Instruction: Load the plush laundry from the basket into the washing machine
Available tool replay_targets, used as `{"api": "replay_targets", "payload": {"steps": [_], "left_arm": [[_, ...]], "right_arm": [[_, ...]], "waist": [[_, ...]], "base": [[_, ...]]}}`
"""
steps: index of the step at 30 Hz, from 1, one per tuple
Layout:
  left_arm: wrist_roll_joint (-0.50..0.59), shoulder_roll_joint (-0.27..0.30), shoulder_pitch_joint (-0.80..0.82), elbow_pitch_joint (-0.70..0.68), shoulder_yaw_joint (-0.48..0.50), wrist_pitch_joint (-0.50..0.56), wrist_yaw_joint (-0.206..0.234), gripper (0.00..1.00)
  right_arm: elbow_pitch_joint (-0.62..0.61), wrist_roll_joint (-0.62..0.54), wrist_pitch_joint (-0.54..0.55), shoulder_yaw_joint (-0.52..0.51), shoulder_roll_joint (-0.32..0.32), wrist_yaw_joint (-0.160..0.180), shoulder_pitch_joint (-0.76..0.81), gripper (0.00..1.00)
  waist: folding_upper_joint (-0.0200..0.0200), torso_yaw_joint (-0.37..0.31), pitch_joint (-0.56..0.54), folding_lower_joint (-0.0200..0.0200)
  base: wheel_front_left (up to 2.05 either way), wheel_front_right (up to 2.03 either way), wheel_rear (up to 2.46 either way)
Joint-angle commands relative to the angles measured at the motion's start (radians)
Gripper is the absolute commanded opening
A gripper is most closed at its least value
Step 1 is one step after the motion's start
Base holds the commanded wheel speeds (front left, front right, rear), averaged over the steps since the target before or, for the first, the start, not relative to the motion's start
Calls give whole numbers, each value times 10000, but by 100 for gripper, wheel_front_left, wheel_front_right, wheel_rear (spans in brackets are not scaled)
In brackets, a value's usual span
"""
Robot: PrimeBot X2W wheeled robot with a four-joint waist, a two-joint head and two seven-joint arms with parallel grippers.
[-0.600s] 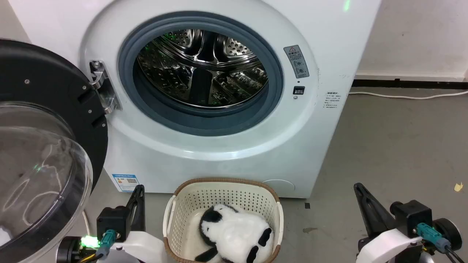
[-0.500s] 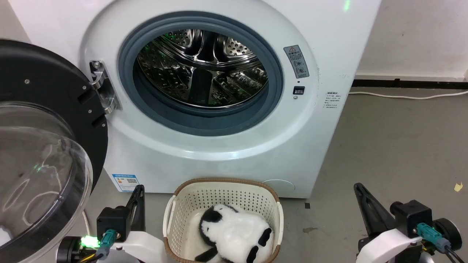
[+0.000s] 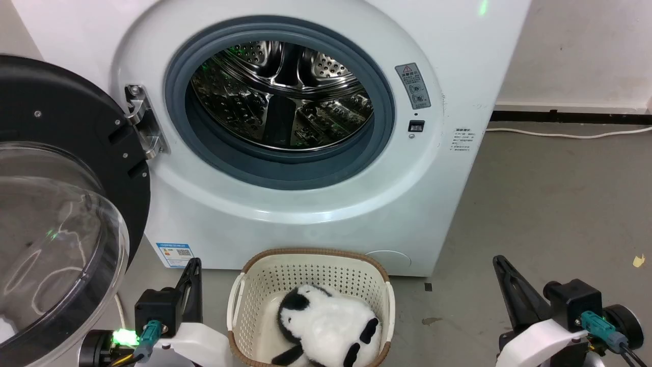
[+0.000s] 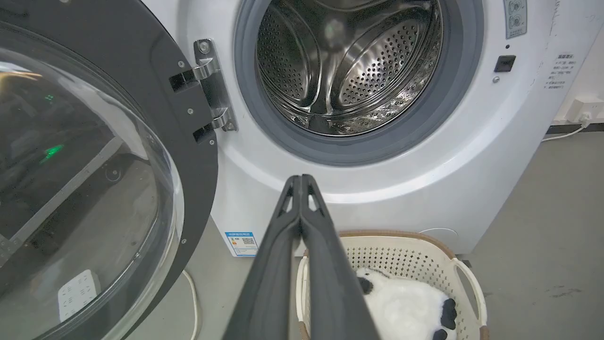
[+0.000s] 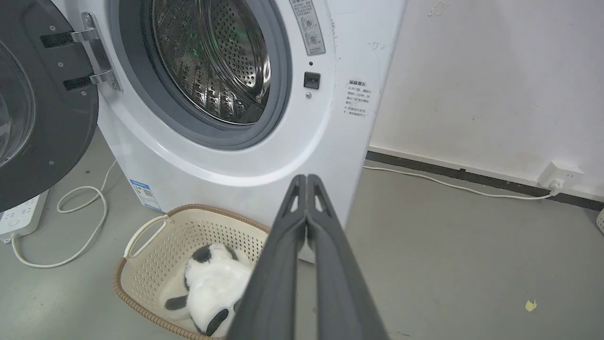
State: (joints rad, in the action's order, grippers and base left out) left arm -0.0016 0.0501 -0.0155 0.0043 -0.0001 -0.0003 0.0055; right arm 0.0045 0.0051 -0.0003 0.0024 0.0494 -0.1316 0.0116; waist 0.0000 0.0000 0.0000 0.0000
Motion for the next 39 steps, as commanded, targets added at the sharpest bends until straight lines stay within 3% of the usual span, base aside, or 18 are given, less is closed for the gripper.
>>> {"api": "replay_targets", "payload": {"steps": [1, 22, 23, 24, 25, 39], "left_arm": [[16, 1, 155, -43, 1, 3, -55, 0], [0, 0, 0, 1, -3, -3, 2, 0], [-1, 0, -5, 3, -6, -5, 6, 100], [-1, 0, -5, 4, -4, -6, 7, 0], [0, 0, -5, 4, -4, 0, 6, 100], [-8, 20, 49, -41, -196, -277, 51, 100]], "right_arm": [[-45, -51, 3, -24, 8, 9, -116, 0], [-1, 4, -3, 0, 0, 0, 0, 0], [3, 8, -7, 5, 0, 0, 3, 100], [5, 9, -7, 10, 0, 0, 4, 0], [6, 2, -2, 13, 0, 0, 4, 100], [13, 144, -279, -67, 1, 1, -50, 100]], "waist": [[0, 0, 0, 0], [0, 0, 0, 0], [0, 0, 0, 0], [0, 0, 0, 0], [0, 0, 0, 0], [0, -125, 225, 0]], "base": [[0, 0, 0], [0, 0, 0], [0, 0, 0], [0, 0, 0], [0, 0, 0], [0, 0, 0]]}}
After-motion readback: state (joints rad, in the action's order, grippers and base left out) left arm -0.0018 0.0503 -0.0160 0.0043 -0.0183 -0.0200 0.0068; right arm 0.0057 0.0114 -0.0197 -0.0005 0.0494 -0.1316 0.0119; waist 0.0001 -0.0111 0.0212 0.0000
